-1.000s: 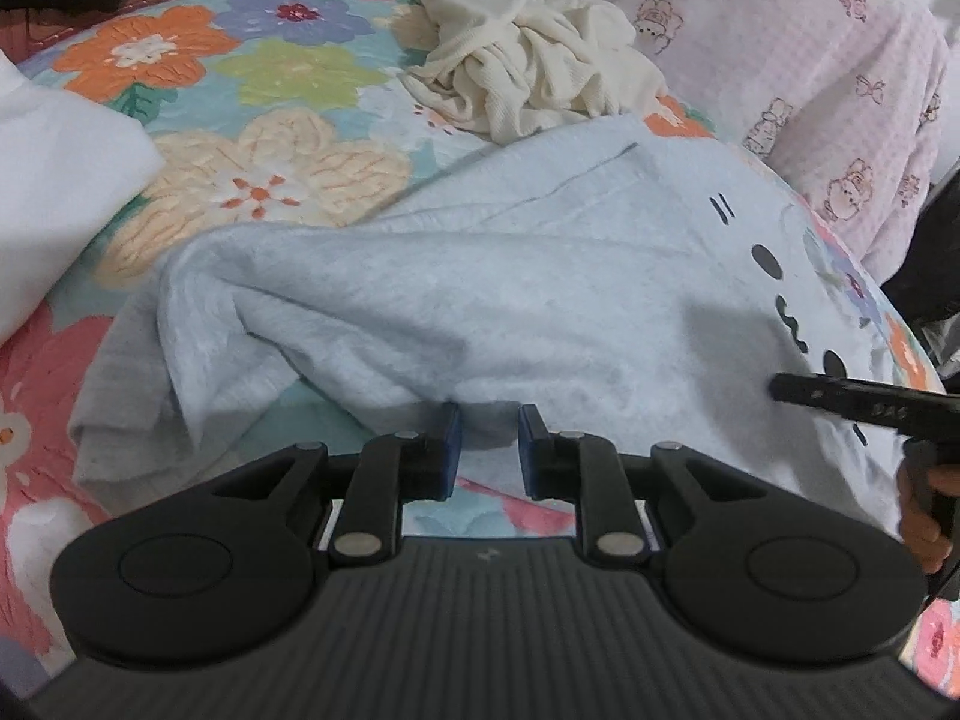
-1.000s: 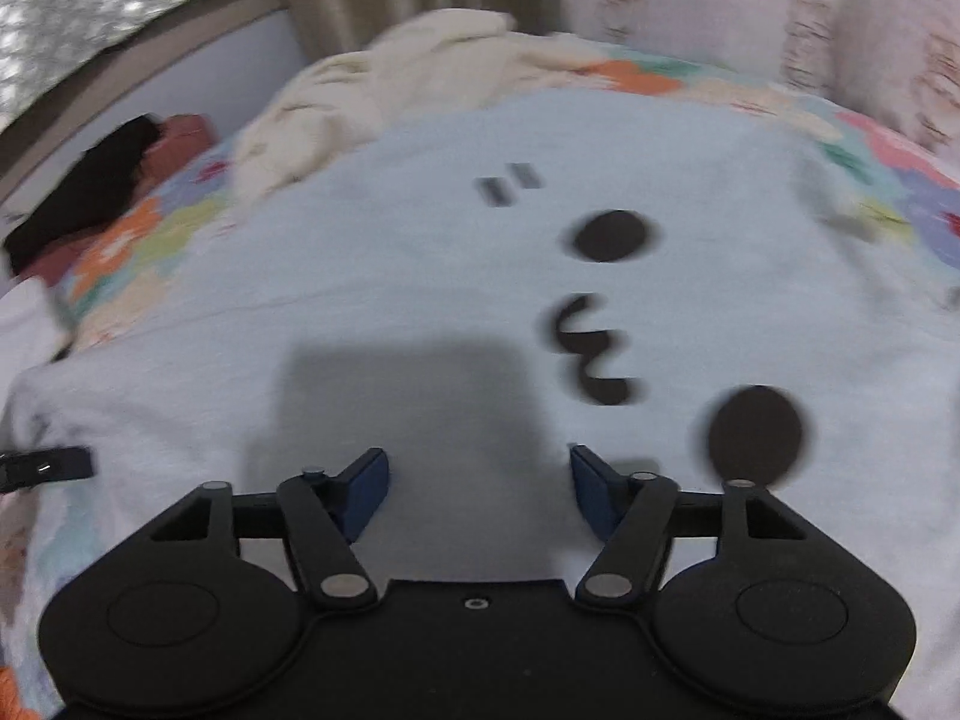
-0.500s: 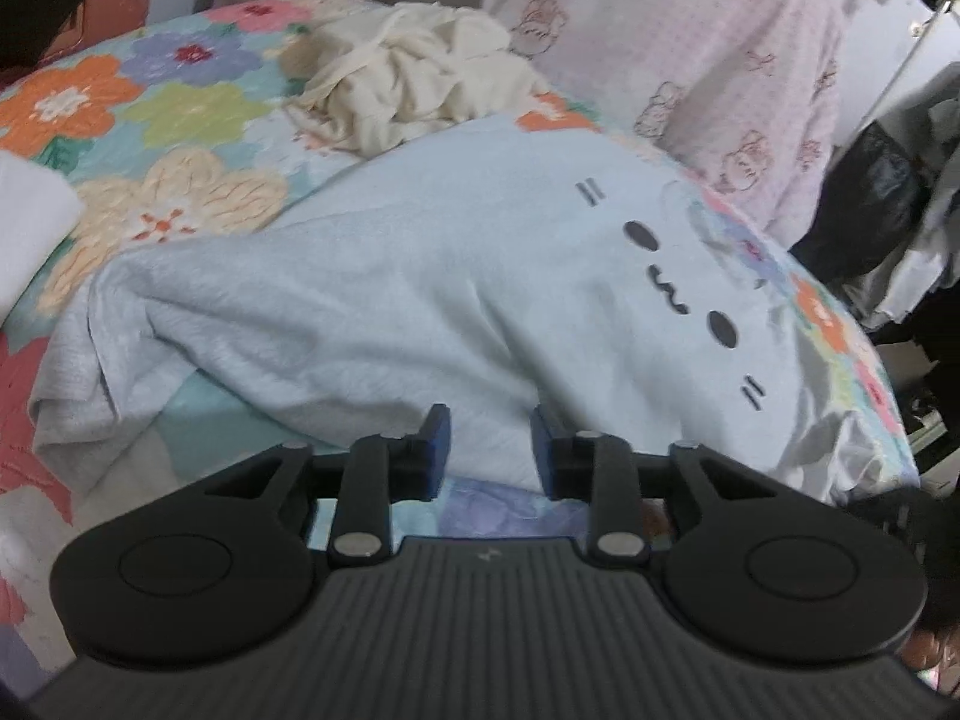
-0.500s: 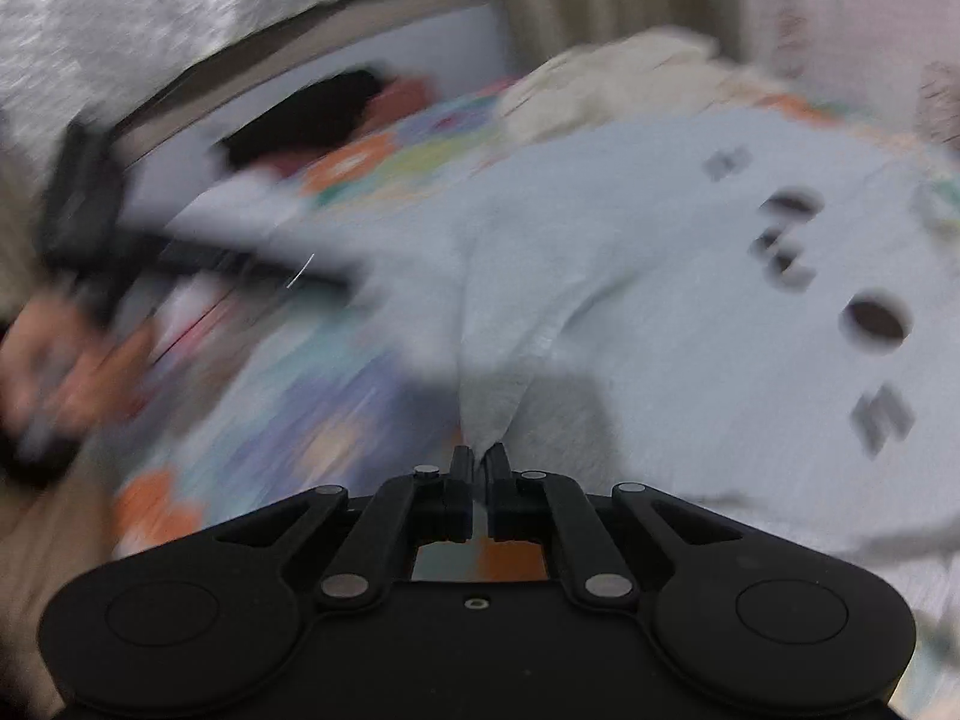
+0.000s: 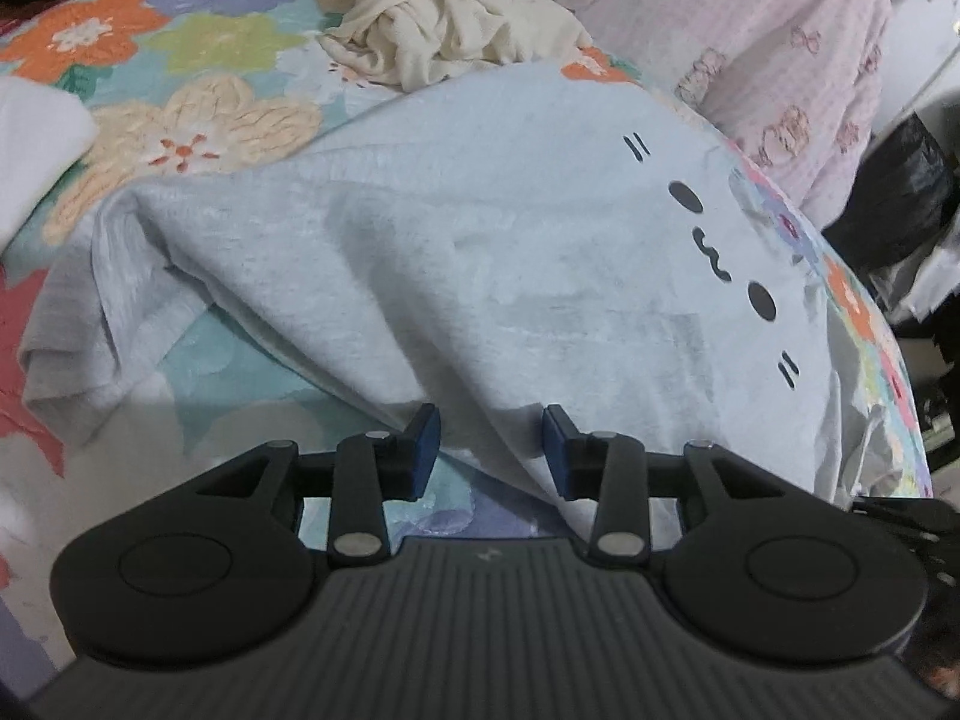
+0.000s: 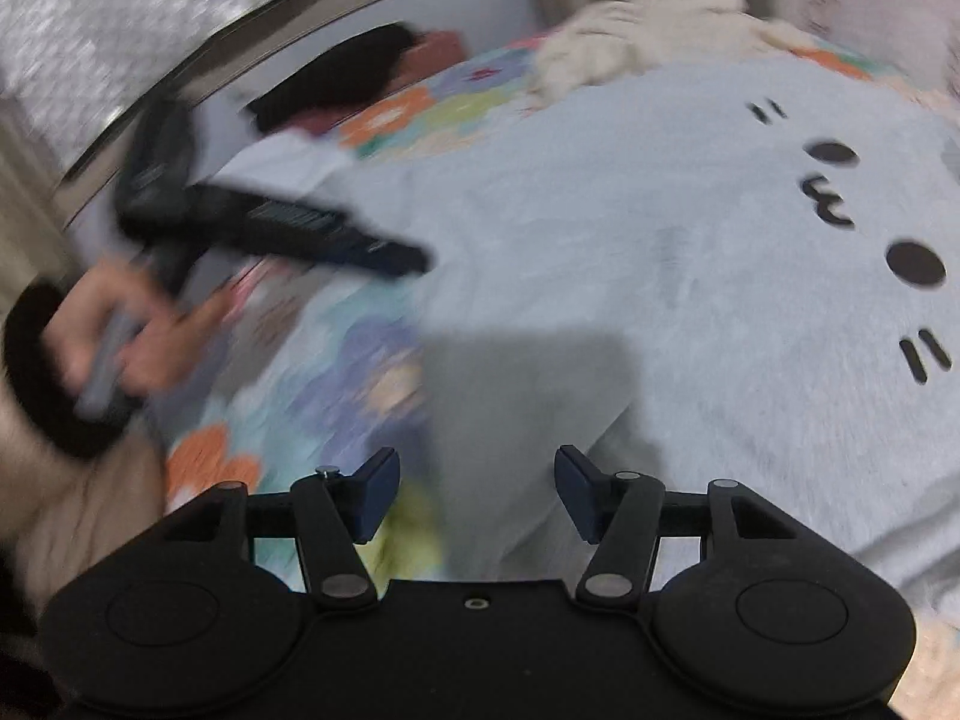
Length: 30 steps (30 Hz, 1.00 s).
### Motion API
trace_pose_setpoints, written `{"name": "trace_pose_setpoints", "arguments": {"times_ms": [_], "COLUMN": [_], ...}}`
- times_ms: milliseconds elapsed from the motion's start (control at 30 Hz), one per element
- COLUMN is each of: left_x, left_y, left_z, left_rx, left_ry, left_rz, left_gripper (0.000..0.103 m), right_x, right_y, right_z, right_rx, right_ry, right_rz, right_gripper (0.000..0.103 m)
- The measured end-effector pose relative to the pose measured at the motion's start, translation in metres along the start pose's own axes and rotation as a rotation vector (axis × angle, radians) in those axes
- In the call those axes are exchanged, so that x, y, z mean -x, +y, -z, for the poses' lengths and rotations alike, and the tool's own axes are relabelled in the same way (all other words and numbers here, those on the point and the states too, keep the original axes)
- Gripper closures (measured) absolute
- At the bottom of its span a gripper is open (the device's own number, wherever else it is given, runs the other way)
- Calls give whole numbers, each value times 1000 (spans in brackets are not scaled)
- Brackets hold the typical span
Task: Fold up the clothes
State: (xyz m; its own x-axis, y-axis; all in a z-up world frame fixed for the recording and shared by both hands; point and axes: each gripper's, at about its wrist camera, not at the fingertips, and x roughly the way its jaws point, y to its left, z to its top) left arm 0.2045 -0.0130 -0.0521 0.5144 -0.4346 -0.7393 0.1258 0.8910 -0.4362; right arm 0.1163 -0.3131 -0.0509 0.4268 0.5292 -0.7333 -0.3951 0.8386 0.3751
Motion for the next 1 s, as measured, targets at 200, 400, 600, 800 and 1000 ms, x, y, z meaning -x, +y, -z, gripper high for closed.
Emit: {"name": "trace_pose_setpoints", "arguments": {"times_ms": [200,400,600,800,1000], "left_x": [18,47,44,34,29], "left_y": [0,17,18,5,7], "left_z": [24,34,34,36,35], "left_rx": [9,80,94,48,63], "left_ry": [-6,-61,-49,-33,-33], "left_rz": [-51,-69,-56,-74,-74], "left_gripper": [65,65,65,65,62], "right_x": [-28,-22,-8,9,12], "right_y": [-19,64,75,26,-4], "right_z": [2,35,43,37,37], "right_rx": [-286,-74,1,-252,-349], "right_ry": [-203,-178,-137,-222,-236], "right_rz": [-81,-162,125,176,201], "right_gripper": [100,100,69,47,37]}}
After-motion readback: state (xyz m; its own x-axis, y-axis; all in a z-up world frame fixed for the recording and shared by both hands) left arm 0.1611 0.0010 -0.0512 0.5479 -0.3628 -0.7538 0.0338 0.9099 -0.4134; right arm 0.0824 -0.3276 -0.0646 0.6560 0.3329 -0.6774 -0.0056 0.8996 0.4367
